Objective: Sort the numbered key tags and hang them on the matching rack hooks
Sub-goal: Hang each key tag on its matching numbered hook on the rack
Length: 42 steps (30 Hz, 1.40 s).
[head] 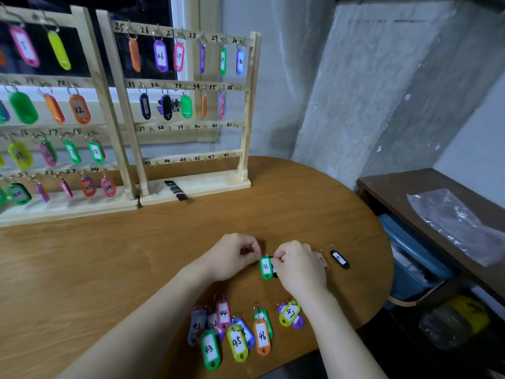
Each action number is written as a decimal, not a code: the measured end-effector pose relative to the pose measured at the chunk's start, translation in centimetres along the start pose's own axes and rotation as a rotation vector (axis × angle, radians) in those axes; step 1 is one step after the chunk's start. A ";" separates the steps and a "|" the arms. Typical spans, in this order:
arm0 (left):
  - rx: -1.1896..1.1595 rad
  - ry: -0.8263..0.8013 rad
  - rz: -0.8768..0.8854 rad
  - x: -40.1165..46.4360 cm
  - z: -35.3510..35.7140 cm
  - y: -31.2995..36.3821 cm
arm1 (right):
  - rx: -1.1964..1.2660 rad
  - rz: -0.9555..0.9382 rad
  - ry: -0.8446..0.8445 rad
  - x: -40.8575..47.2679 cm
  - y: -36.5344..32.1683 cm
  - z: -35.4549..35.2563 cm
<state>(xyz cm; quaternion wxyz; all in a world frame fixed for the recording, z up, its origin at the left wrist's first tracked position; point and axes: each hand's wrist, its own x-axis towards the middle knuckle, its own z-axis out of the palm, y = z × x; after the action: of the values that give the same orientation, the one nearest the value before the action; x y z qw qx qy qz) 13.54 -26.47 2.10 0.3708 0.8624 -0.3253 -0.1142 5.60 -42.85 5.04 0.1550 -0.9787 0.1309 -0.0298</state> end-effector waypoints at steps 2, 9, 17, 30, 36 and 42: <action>0.011 0.018 -0.005 0.1 0.0 -0.1 | -0.013 -0.003 0.005 0.3 -0.1 0.2; 0.030 0.016 -0.064 0.2 -0.7 0.2 | -0.069 -0.043 0.020 1.1 -0.9 0.4; 0.171 0.021 -0.030 -0.6 -2.9 0.2 | -0.064 -0.039 0.038 1.5 -2.1 1.1; 0.220 0.343 0.028 2.8 -13.9 3.6 | 0.373 -0.099 0.105 6.0 -3.6 -2.8; 0.335 0.521 0.037 6.7 -20.6 5.8 | 0.603 -0.245 0.195 11.9 -5.8 -7.7; 0.429 0.618 0.040 10.1 -24.2 7.6 | 0.795 -0.328 0.248 16.2 -8.8 -11.7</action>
<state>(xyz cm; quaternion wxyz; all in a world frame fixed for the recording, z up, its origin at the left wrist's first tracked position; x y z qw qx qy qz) 28.23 -23.26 24.90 0.2646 0.9077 -0.2311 0.2295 22.27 -42.58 19.20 0.4954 -0.8401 -0.0299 -0.2189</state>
